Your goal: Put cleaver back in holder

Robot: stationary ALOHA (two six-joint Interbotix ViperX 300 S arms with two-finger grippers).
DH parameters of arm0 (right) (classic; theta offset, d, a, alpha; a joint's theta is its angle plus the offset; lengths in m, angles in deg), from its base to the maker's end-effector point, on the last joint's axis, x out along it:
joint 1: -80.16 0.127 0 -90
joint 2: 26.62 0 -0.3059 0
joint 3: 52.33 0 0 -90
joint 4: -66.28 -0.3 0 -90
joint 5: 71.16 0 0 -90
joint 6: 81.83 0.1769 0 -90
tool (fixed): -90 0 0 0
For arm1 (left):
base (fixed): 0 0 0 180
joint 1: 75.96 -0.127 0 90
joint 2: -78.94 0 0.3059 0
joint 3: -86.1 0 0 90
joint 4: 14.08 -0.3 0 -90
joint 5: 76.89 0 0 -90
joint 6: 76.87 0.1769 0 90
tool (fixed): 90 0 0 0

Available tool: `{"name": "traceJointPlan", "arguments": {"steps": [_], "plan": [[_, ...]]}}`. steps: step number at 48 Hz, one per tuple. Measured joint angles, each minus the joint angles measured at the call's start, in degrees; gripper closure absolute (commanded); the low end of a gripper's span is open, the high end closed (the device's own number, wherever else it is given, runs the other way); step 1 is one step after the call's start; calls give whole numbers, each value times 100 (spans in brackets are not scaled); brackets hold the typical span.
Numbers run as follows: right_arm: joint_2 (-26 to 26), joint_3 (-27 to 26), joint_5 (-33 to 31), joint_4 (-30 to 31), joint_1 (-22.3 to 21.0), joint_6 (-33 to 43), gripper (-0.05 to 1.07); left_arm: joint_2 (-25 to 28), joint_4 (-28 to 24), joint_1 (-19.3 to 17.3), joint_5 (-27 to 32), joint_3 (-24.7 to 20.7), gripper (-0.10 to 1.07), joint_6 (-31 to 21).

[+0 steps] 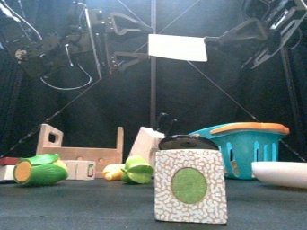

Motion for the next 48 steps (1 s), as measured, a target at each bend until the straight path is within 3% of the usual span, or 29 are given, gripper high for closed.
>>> {"name": "traceJointPlan", "arguments": {"steps": [8,18,25,36,48], "plan": [[0,26,-26,-149,0,26,56,-246,26,0,-70,290,-6,0],[0,-70,-536,-1090,0,35,56,-659,202,-44,-62,703,-6,0],[0,-554,-1591,-1582,-62,35,56,-817,229,-97,-53,976,-6,9],[53,-1723,-3437,-1749,-79,44,56,-1072,237,-211,114,1230,-6,0],[466,-2619,-4729,-1934,-281,35,56,-1494,237,-264,677,1424,-6,0]]}}
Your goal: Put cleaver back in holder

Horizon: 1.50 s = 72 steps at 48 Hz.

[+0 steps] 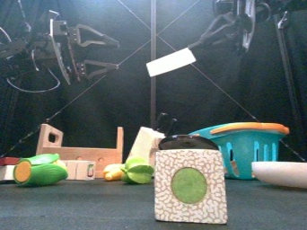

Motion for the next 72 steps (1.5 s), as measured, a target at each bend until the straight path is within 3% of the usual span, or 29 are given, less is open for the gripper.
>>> {"name": "traceJointPlan", "arguments": {"steps": [11,18,29,47,72], "plan": [[545,-580,-738,-88,-281,9,56,-606,-18,-202,686,123,-6,0],[853,-1020,-1081,-88,-334,9,56,-1099,-62,-431,1450,158,-6,9],[1564,-1784,-1916,18,-387,-9,56,-1608,-97,-448,2417,316,-6,0],[2241,-2602,-2725,185,-431,-53,56,-1679,-387,-290,2602,396,-6,0],[2681,-2646,-2760,141,-580,-53,56,-1679,-422,-281,2672,431,-6,0]]}}
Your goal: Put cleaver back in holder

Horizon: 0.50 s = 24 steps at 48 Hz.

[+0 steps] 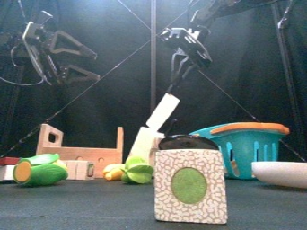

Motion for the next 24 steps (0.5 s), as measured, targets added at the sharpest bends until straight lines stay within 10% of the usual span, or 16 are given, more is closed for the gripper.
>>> {"name": "traceJointPlan", "arguments": {"steps": [24], "plan": [[193,-70,0,0,-44,0,56,0,0,0,0,9,-6,0]]}}
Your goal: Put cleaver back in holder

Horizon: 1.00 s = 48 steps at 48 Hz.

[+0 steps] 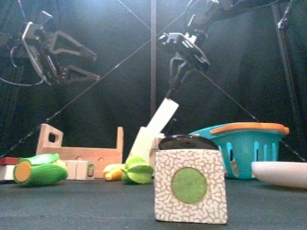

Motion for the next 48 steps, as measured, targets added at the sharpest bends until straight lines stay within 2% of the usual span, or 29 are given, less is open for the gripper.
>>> {"name": "traceJointPlan", "arguments": {"steps": [28,48], "plan": [[422,-237,-18,9,-62,-18,54,0,0,9,0,35,-6,0],[580,-281,105,26,-70,-18,32,0,9,0,0,35,-6,0]]}}
